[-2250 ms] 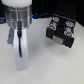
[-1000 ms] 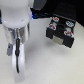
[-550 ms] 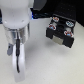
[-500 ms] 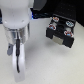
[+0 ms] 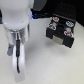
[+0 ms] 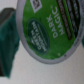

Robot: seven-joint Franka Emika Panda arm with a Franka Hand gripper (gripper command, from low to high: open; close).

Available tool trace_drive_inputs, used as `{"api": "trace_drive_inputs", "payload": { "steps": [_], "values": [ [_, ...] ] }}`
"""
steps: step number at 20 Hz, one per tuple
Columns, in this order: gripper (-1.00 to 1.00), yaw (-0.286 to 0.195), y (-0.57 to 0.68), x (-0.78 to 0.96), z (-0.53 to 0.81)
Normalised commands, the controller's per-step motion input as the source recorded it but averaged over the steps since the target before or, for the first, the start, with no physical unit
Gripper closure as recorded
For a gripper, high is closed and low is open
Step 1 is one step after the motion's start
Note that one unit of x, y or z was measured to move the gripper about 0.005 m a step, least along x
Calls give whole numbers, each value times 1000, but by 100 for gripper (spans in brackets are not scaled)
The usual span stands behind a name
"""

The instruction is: Open the kcup holder, insert the kcup into the holder, and close the kcup holder

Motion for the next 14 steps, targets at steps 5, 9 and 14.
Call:
{"api": "trace_drive_inputs", "payload": {
  "steps": [5, 9, 14],
  "values": [
    [100, -56, 71, 36, 307],
    [100, -31, 247, 32, 740],
    [100, 6, 420, 27, 872]
  ]
}}
